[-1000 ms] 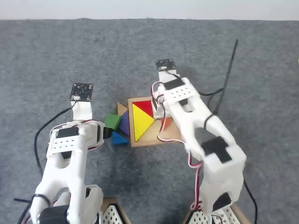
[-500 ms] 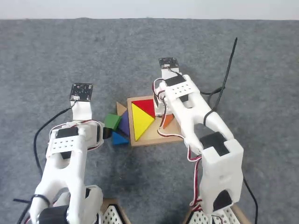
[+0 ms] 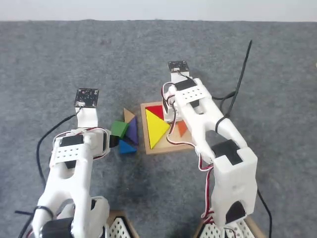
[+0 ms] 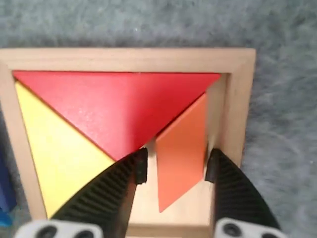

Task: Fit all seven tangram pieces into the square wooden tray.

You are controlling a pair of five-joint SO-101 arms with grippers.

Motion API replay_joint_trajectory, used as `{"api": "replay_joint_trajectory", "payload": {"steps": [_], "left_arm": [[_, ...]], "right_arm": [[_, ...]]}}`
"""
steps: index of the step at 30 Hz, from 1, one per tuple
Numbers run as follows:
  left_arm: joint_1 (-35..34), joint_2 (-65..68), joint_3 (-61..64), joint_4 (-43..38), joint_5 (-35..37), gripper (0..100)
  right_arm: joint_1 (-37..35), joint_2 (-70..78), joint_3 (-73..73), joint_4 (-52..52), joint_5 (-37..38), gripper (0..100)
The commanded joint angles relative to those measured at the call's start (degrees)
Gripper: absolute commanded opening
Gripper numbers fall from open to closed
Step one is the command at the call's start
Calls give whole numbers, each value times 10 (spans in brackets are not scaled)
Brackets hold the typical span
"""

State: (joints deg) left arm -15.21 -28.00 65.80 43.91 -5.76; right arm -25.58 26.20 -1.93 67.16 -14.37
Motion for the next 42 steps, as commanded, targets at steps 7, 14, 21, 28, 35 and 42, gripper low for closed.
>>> {"api": "replay_joint_trajectory", "payload": {"steps": [7,14,21,28,35,42], "left_arm": [[2,-24,-8,-11,3,294],[2,-24,-12,-11,3,294],[2,-24,-14,-11,3,294],[2,-24,-14,-11,3,294],[2,-24,-13,-10,3,294],[2,-24,-13,-10,3,294]], "right_arm": [[7,-7,-90,79,21,235],[-24,-22,-80,82,59,235],[-62,-158,105,-51,108,234],[-70,-189,220,-140,148,234],[-55,-140,190,-136,148,234],[-12,-85,106,-101,165,234]]}}
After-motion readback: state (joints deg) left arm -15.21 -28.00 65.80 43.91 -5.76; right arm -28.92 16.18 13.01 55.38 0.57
